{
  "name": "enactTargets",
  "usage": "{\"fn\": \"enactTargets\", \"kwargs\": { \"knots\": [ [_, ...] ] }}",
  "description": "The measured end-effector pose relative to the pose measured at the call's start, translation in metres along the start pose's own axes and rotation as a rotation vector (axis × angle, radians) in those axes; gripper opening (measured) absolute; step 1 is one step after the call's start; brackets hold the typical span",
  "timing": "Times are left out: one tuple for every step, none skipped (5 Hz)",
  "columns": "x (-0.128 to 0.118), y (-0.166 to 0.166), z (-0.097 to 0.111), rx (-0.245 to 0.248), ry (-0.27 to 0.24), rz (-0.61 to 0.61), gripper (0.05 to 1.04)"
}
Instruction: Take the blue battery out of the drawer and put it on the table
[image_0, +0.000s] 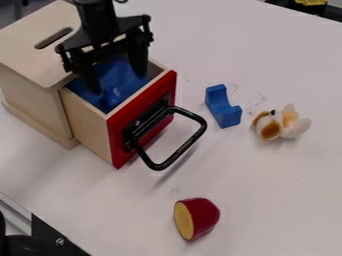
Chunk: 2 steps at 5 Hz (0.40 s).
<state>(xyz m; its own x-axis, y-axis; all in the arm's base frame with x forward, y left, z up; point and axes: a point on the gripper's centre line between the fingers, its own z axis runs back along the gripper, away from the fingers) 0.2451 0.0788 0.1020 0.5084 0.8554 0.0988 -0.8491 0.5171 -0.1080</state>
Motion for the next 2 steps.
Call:
{"fn": "enactTargets", "kwargs": {
  "knots": [
    [0.002, 0.002, -0.009, 0.035, 0.0, 0.007, 0.994],
    [0.003, 0.005, -0.022, 0.065, 0.017, 0.014, 0.994]
  ]
}}
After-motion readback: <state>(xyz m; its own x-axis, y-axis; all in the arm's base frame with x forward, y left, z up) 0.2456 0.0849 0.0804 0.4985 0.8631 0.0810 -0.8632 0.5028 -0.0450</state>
